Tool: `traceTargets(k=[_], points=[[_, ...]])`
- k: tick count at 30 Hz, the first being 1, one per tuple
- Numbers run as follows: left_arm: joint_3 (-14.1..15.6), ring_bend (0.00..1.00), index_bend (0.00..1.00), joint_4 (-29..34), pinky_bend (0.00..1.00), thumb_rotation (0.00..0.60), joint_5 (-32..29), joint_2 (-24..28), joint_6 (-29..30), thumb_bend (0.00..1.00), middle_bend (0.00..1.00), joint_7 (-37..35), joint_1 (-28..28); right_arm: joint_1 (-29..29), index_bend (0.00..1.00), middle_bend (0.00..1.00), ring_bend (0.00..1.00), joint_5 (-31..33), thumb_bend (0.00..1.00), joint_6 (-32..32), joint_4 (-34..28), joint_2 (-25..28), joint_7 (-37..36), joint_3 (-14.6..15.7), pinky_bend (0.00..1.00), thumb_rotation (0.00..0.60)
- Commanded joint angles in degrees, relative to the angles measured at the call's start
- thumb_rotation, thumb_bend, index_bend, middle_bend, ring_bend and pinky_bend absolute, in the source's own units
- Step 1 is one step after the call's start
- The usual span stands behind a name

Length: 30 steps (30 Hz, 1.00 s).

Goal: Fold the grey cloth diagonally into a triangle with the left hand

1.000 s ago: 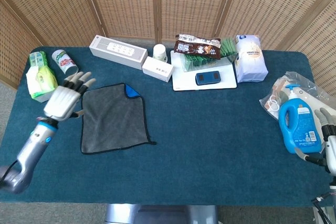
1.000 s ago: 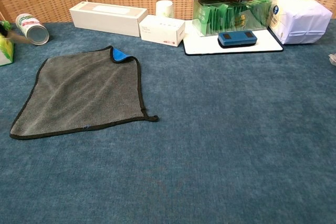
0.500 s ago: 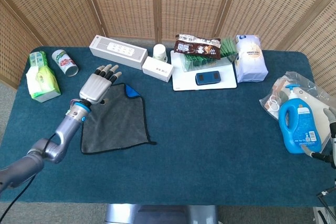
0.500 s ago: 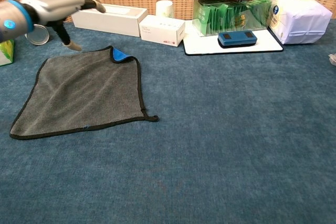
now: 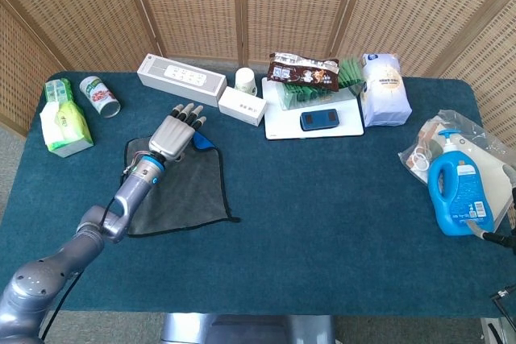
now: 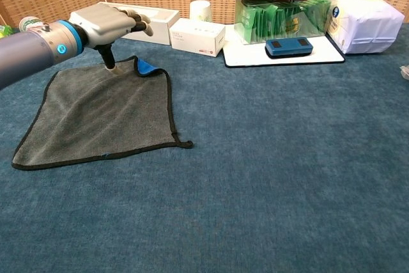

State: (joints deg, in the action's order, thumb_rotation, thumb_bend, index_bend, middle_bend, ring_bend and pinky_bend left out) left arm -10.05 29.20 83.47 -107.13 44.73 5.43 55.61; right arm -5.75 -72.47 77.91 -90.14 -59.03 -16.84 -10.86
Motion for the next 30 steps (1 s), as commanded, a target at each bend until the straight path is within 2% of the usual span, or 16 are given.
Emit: traceTargets(k=[1,15,24,30], points=[[0.54,0.0,0.16,-2.39,0.15,0.6,-0.12,-2.02,-0.26,0.2,0.0,-0.62,0.89,0.06,0.0,0.0,0.0,-0.15,0.05,0.0,0.0,0.05,-0.2,0.0,0.0,0.6],[1.03,0.01,0.18,-9.68,0.15,0.6,-1.13,-6.99,-3.22,0.2,0.0,-0.61,4.09,0.44,0.0,0.0,0.0,-0.54,0.05,0.4,0.27,0.34,-1.36,-0.25,0.0,0.6],[1.06,0.01,0.26,-13.78,0.16,0.6,-1.95,-9.56,-4.91,0.21,0.0,-0.67,5.48,0.61,0.0,0.0,0.0,-1.12,0.05,0.66,0.19,0.44,-1.88,-0.23,0.0,0.6],[1.01,0.01,0.31,-15.96,0.17,0.6,-2.43,-11.03,-5.94,0.31,0.0,-0.29,6.4,0.87,0.0,0.0,0.0,-1.26,0.05,0.78,0.14,0.78,-3.01,-0.31,0.0,0.6]])
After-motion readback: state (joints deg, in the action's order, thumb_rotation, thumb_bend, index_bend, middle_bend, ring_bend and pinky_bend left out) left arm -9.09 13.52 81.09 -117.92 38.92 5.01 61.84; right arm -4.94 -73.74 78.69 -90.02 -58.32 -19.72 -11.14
